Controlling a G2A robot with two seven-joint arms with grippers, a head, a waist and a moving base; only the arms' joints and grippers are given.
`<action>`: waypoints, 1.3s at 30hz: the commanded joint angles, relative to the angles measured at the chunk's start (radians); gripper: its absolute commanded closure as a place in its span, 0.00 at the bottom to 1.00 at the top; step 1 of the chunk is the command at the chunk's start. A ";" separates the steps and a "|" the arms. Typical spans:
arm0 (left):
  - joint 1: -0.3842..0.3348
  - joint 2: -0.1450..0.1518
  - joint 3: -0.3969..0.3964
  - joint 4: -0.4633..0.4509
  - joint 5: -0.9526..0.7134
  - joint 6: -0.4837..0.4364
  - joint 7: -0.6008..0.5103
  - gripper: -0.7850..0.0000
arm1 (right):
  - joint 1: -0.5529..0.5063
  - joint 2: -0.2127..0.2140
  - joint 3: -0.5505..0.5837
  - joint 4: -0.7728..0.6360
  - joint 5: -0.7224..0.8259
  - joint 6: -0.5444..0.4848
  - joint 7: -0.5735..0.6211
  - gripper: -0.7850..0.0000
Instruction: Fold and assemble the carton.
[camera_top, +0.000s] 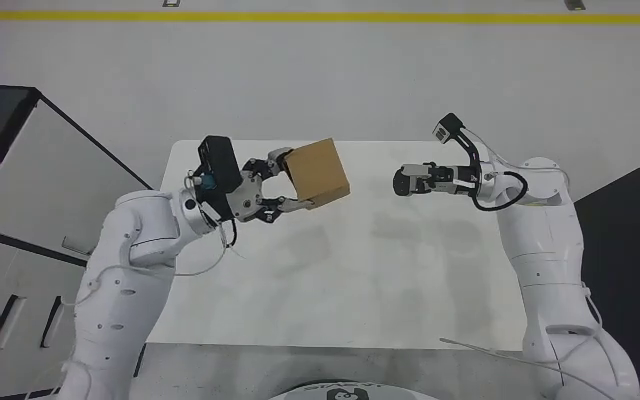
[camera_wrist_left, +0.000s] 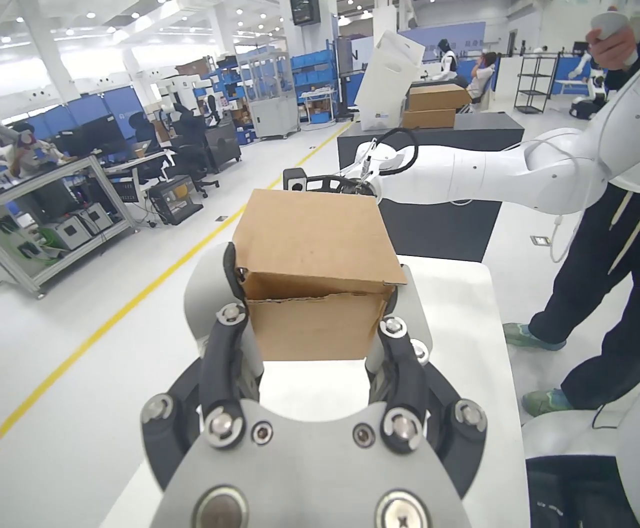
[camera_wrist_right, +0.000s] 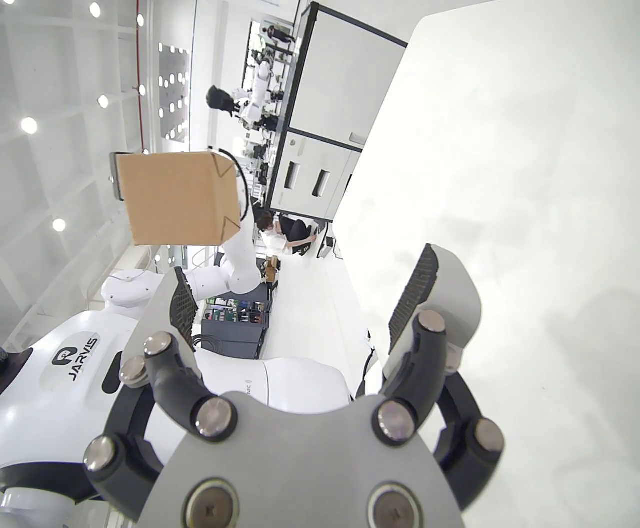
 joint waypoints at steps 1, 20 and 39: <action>-0.004 0.003 -0.003 -0.011 -0.022 0.003 -0.033 1.00 | 0.000 0.000 0.000 0.000 0.000 0.000 0.000 0.00; -0.191 0.039 0.047 -0.055 0.461 -0.065 0.386 1.00 | 0.000 0.000 0.000 0.000 0.000 0.000 0.000 0.00; -0.237 0.065 0.038 -0.064 0.573 -0.065 0.493 1.00 | 0.000 0.000 0.000 0.000 0.000 0.000 0.000 0.00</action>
